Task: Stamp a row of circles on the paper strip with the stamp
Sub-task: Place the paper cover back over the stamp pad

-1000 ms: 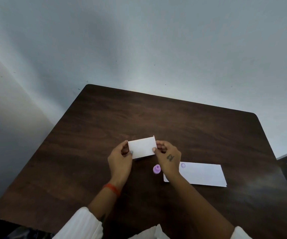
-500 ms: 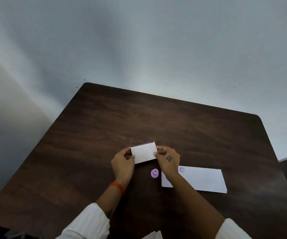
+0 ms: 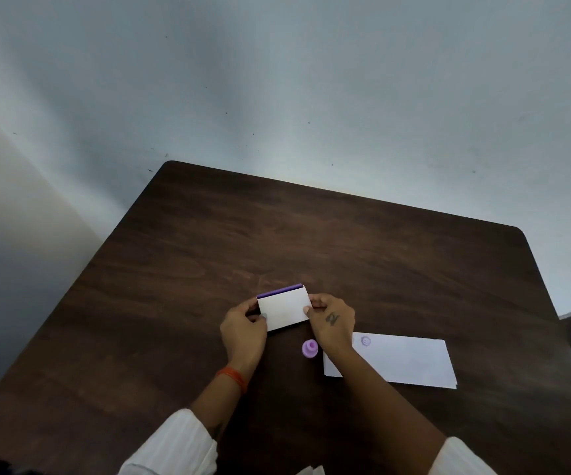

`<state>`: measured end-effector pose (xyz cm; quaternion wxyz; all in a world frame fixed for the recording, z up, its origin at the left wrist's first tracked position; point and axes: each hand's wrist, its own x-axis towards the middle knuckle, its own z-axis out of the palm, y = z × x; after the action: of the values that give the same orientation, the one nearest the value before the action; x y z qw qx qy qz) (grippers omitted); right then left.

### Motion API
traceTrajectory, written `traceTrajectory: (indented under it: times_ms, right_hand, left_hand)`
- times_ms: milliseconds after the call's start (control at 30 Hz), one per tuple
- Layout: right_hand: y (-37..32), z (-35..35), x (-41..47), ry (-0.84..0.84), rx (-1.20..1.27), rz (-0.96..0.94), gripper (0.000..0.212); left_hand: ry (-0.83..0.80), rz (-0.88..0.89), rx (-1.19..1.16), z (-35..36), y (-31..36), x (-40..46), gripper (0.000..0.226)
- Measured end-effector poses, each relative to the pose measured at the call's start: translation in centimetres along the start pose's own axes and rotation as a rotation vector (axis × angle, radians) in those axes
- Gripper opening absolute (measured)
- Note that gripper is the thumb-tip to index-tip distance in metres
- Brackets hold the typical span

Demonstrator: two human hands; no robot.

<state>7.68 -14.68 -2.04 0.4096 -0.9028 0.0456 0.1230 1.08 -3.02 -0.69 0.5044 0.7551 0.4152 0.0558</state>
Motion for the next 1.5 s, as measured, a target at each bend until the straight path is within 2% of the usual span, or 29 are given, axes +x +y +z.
traceTrajectory:
  times_ms: [733, 1067, 1500]
  right_hand:
    - [-0.06, -0.18, 0.66, -0.031, -0.084, -0.044, 0.030]
    - [-0.33, -0.51, 0.58, -0.061, -0.190, -0.138, 0.029]
    - [-0.26, -0.19, 0.48, -0.073, -0.232, -0.156, 0.033]
  left_hand:
    - [-0.033, -0.015, -0.002, -0.44, -0.23, 0.74, 0.035]
    - [-0.035, -0.060, -0.037, -0.58, 0.13, 0.92, 0.033]
    - [-0.021, -0.115, -0.066, -0.35, -0.01, 0.85, 0.030]
